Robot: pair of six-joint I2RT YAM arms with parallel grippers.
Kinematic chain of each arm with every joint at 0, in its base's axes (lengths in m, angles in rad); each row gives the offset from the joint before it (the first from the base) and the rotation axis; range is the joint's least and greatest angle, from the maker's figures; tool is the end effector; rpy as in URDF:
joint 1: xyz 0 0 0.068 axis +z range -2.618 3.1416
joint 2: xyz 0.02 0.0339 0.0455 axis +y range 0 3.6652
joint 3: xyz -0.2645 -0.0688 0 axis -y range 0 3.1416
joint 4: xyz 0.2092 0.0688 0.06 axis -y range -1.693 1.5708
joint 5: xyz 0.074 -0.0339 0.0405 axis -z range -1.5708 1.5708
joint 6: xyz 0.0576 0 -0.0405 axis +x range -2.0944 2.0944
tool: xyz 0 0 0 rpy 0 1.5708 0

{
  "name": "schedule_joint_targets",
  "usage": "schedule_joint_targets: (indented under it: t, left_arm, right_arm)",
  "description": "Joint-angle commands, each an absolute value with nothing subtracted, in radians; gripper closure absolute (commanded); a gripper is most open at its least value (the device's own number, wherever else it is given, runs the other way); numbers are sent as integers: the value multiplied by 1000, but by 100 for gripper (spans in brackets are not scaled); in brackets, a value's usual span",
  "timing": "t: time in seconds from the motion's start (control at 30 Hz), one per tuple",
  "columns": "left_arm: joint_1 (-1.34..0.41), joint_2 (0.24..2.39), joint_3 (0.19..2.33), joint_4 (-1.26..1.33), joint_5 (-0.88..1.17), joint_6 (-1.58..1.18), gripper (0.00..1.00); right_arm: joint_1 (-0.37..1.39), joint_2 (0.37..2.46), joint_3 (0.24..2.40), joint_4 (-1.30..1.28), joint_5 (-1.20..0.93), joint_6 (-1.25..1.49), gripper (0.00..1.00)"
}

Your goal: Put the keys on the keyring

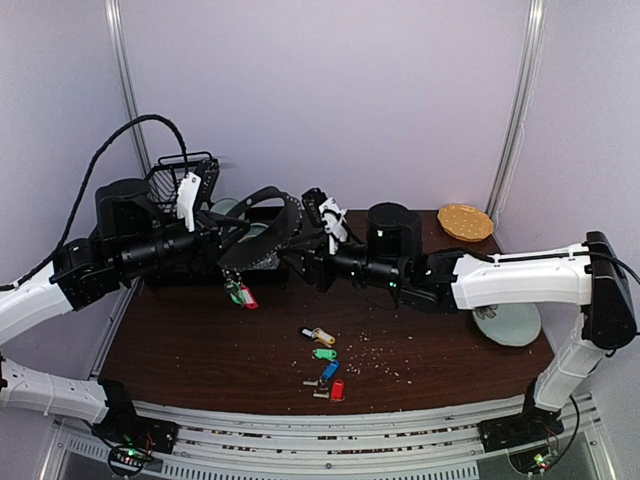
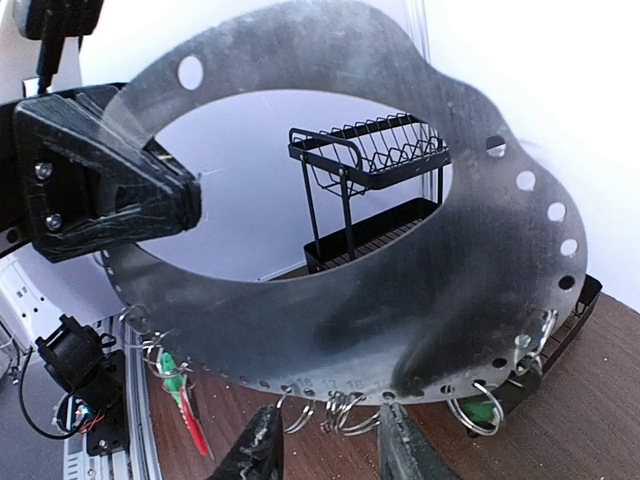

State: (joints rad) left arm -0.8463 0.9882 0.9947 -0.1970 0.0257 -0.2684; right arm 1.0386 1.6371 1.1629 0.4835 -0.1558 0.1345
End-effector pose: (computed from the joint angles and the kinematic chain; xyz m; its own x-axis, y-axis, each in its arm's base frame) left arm 0.1397 -0.1601 0.3708 -0.3240 -0.0340 -0.9455 0.7046 0.6582 -0.2651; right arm 0.1861 0.3336 0.3365 -0.1200 0.0572 -0.9911 -0.9222 0.3632 0.1327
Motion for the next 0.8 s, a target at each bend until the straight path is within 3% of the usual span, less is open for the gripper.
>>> schedule_joint_targets:
  t: [0.0,0.13,0.47,0.77]
  left_arm:
    - [-849,976,1002,-97,47,-248,100]
    - [-850,979,1005,-97,48,-244,100]
    - [-850,984,1014,-93,57,-238,100]
    - [-849,983,1013,-95,58,-236,100]
  right_arm:
    - [1039,1671,1209,517,-95,112,66]
    - [1036,1663,1189,522,-48,109,71]
    - [1035,1664,1179,467,44,81,68]
    - [1037,1671,1195,467,-89,22,70]
